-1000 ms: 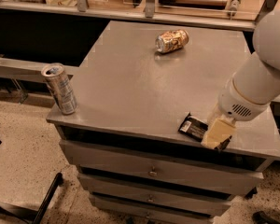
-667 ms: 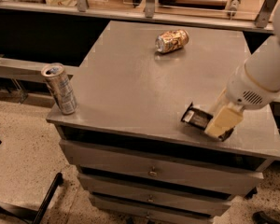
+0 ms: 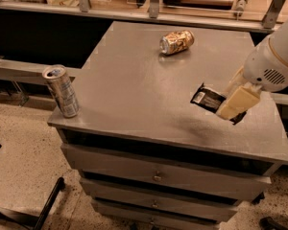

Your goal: Move rxbar chocolate near redbull can

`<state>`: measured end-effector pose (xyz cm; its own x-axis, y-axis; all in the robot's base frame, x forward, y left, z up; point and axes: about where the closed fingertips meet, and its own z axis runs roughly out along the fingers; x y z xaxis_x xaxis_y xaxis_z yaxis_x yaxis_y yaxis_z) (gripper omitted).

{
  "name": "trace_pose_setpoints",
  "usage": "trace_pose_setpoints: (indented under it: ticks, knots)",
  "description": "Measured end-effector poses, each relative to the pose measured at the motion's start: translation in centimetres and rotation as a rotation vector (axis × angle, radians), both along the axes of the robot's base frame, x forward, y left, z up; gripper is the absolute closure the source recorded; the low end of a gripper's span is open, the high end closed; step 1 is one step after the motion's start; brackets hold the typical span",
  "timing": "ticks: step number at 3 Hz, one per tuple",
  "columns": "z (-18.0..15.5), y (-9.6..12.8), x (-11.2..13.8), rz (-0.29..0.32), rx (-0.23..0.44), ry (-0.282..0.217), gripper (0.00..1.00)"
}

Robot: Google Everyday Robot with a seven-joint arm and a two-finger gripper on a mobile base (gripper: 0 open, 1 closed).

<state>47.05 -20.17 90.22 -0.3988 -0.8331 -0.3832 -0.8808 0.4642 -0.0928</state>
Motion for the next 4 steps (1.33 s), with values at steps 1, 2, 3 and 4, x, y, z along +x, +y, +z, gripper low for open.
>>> trace_pose_setpoints:
  ticks: [1,2,3,4]
  knots:
    - [0.3,0.8,0.2,0.012,0.024,-0.009,1.00]
    - [-0.7,6.4,1.1,0.109,0.066,0.008,1.00]
    - [-2.8,14.9,2.0,0.245,0.109,0.045,1.00]
    - [-4.4,23.8,2.7,0.383,0.134,0.065,1.00]
